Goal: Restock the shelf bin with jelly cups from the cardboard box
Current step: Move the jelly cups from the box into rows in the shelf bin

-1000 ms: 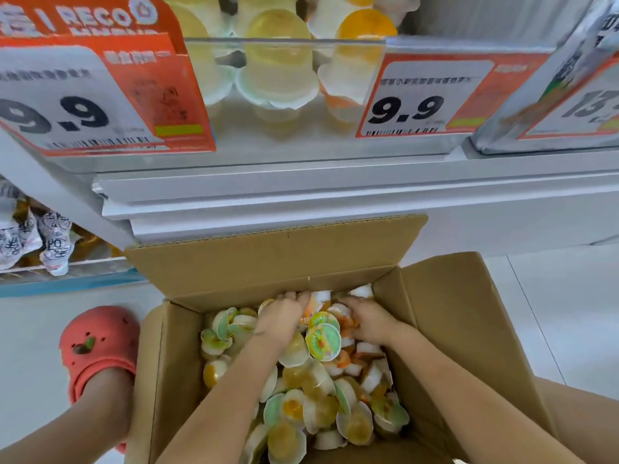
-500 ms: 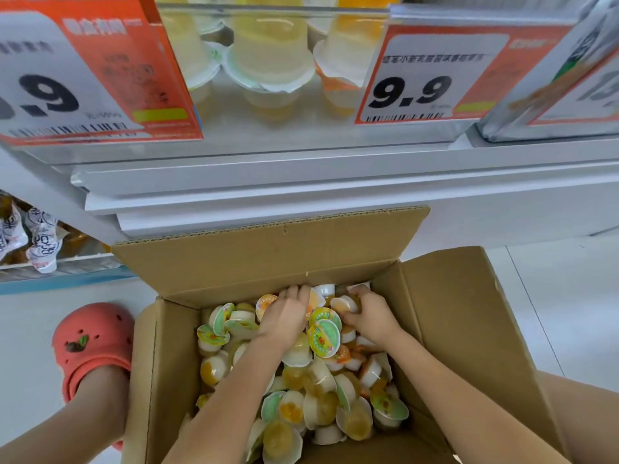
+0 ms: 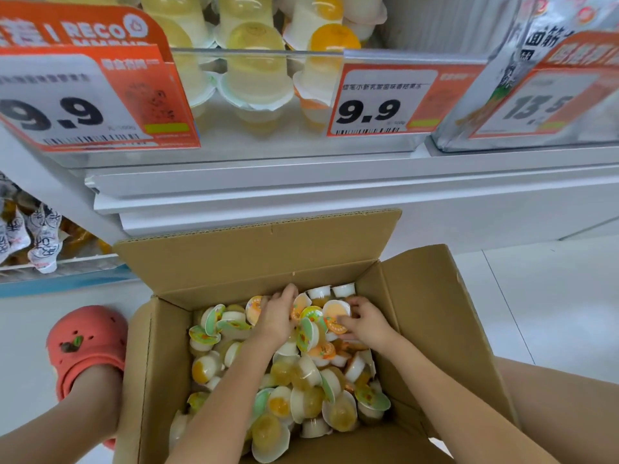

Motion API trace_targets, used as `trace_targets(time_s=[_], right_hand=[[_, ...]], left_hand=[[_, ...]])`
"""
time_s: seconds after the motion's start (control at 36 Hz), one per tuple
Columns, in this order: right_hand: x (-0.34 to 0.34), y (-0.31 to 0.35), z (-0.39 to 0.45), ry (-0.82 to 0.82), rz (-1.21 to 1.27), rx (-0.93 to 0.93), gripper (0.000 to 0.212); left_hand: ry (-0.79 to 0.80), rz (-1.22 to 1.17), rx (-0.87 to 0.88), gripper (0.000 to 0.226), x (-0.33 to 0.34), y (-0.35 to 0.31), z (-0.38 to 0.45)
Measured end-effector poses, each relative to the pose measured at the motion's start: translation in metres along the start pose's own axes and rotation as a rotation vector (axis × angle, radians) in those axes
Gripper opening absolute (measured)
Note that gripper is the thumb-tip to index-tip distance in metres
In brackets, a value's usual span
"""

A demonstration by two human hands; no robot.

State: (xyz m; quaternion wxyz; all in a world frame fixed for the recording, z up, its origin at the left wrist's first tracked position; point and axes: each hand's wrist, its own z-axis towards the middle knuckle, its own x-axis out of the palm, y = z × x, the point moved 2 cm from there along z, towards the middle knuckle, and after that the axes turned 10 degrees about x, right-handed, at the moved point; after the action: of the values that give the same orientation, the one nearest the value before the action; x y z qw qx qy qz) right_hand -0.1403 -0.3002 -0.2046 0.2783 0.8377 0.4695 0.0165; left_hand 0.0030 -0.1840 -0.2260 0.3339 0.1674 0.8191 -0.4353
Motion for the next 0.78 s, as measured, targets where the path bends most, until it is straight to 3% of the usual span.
trace_targets(time_s=[0.11, 0.25, 0.36, 0.56, 0.67, 0.78], right_hand=[[0.005, 0.0, 0.001, -0.003, 0.045, 0.011, 0.049], [0.007, 0.008, -0.009, 0.005, 0.109, -0.005, 0.051], [0.005, 0.028, -0.029, 0.065, 0.174, 0.016, 0.051], [-0.003, 0.094, -0.111, 0.381, 0.432, -0.028, 0.034], [-0.012, 0.127, -0.165, 0.512, 0.513, -0.118, 0.038], [-0.015, 0.153, -0.219, 0.652, 0.518, -0.29, 0.028]], left_hand=[[0.019, -0.036, -0.014, 0.031, 0.002, -0.002, 0.0], [-0.044, -0.202, -0.06, 0.047, -0.009, -0.012, -0.011], [-0.126, -0.51, -0.138, 0.059, -0.038, -0.018, -0.032], [0.054, -1.052, -0.015, 0.042, -0.13, -0.081, -0.09], [0.015, -1.075, 0.066, 0.043, -0.181, -0.117, -0.121], [-0.172, -0.851, 0.178, 0.043, -0.217, -0.142, -0.147]])
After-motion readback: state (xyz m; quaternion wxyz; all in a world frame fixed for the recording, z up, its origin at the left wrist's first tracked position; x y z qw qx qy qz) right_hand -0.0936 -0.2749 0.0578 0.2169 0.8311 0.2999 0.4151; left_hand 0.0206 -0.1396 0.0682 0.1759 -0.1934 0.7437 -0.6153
